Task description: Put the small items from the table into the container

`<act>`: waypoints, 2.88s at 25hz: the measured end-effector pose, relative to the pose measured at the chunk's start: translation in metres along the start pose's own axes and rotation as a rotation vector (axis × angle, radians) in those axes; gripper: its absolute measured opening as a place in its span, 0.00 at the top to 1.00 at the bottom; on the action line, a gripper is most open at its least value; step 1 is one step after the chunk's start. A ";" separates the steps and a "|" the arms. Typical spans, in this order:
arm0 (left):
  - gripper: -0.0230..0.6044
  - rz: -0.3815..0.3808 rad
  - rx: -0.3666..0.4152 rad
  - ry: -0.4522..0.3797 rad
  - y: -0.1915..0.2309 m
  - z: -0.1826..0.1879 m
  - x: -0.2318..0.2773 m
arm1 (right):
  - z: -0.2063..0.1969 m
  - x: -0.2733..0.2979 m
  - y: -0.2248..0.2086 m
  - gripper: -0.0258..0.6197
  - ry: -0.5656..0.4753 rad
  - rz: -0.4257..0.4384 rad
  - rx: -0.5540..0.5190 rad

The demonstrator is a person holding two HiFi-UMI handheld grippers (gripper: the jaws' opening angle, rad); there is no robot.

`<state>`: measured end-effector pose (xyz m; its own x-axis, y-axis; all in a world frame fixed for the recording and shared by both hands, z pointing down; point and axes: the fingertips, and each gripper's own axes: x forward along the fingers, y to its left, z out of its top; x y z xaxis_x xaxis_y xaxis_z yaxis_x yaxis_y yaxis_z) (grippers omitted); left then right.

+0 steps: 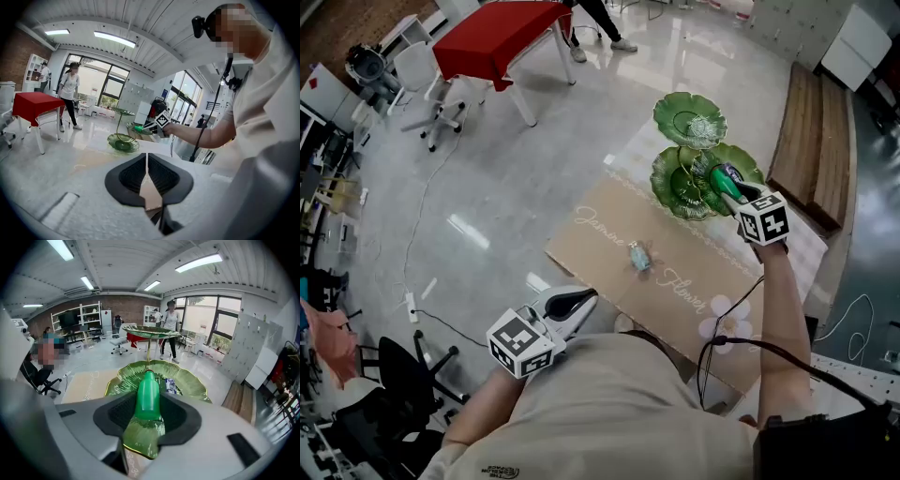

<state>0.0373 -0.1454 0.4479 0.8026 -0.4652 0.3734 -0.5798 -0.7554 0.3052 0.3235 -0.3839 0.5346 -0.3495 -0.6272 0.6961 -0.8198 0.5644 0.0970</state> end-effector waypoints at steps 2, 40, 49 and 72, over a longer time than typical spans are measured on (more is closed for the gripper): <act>0.95 0.008 -0.002 -0.005 0.002 -0.001 -0.004 | -0.001 0.005 -0.002 0.70 0.008 -0.011 -0.006; 0.95 -0.360 0.072 0.016 -0.054 -0.049 -0.115 | -0.079 -0.153 0.318 0.81 -0.164 -0.072 0.279; 0.95 -0.413 0.077 0.042 -0.068 -0.083 -0.156 | -0.088 -0.175 0.404 0.83 -0.173 -0.059 0.271; 0.95 -0.253 0.040 -0.003 -0.028 -0.105 -0.221 | -0.085 -0.093 0.393 0.71 -0.102 -0.079 0.141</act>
<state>-0.1389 0.0273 0.4491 0.9219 -0.2603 0.2870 -0.3545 -0.8656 0.3537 0.0723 -0.0584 0.5682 -0.3200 -0.7214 0.6141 -0.8993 0.4352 0.0427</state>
